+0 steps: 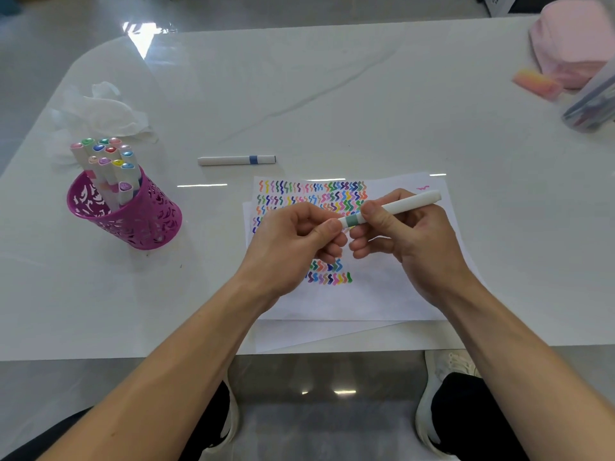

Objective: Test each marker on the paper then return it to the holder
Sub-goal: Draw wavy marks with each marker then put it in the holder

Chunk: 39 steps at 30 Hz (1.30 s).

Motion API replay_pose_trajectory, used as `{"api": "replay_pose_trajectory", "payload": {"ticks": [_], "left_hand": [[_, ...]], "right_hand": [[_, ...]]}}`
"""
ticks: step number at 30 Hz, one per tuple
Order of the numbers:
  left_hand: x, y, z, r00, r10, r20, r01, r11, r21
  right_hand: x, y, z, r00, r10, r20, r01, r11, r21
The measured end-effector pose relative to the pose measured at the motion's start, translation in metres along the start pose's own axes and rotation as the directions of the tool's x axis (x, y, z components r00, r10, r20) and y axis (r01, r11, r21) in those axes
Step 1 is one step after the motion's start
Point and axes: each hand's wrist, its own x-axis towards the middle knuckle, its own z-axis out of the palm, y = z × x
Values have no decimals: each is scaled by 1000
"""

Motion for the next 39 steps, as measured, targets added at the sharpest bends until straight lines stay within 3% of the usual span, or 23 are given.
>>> {"api": "replay_pose_trajectory", "payload": {"ticks": [14, 22, 33, 39], "left_hand": [[-5, -2, 6, 989, 108, -106, -99, 992, 83], [-7, 0, 3, 993, 66, -94, -63, 997, 34], [-5, 3, -2, 995, 77, -69, -69, 991, 114], [-9, 15, -21, 960, 152, -236, -161, 987, -18]], "right_hand": [[0, 5, 6, 999, 36, -28, -34, 997, 67], [-1, 6, 7, 999, 40, -2, -40, 997, 69], [-2, 8, 10, 997, 76, 9, -76, 994, 77], [2, 8, 12, 992, 93, -90, -92, 996, 15]]}}
